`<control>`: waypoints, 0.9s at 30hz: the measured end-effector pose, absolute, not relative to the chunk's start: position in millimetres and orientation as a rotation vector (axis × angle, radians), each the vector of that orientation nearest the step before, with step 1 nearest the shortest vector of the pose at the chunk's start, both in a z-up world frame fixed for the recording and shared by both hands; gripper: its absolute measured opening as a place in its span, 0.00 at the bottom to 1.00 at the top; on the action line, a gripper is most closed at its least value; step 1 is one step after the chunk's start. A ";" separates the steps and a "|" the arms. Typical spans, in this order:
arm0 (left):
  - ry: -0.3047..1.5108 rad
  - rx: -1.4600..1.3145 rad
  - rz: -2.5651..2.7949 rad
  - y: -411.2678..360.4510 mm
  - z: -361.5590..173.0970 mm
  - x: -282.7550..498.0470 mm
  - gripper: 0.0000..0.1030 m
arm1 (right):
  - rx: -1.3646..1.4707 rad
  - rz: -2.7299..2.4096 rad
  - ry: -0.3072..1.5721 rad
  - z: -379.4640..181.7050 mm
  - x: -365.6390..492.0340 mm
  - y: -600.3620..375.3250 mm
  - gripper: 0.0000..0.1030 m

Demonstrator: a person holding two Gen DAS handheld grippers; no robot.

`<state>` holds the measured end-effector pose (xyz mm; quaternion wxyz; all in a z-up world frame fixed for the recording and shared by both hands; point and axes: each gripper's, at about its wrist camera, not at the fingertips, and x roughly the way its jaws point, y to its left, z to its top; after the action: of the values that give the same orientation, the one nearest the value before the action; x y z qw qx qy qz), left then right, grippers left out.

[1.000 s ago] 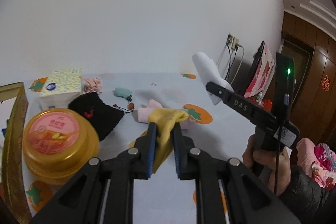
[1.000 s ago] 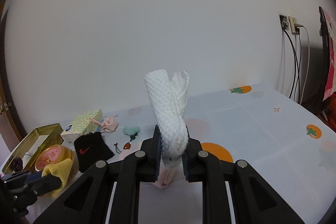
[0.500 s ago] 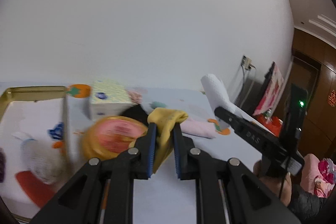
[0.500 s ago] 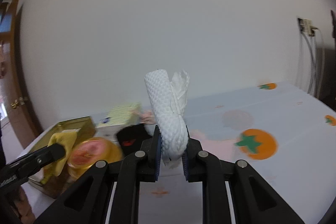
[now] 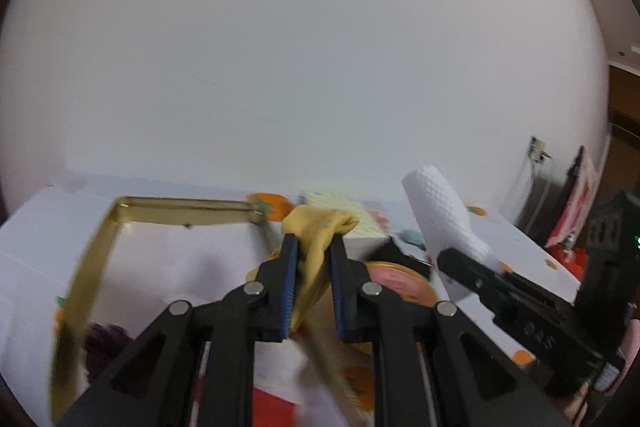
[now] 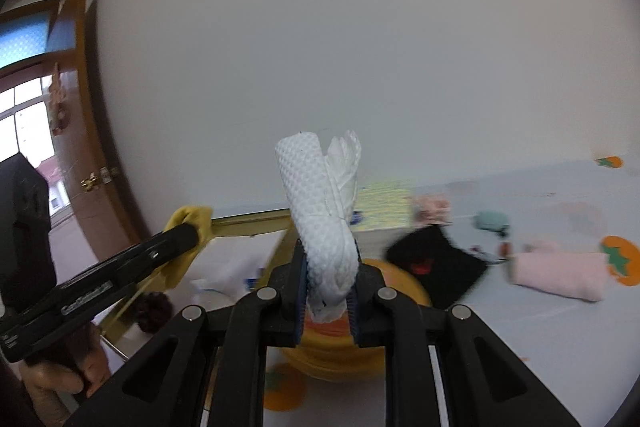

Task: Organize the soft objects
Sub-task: 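Carry the yellow cloth and white sock over the gold tray with both tools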

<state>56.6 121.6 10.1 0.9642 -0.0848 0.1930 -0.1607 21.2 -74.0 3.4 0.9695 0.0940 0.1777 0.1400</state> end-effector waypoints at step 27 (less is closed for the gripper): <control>0.490 -0.182 0.047 183.5 -4.9 89.7 0.13 | 0.160 0.481 0.483 4.0 80.1 36.3 0.19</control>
<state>89.7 183.5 -4.9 0.9658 -0.0898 0.2423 0.0231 80.1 36.3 4.0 0.9393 0.0783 0.2368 0.2354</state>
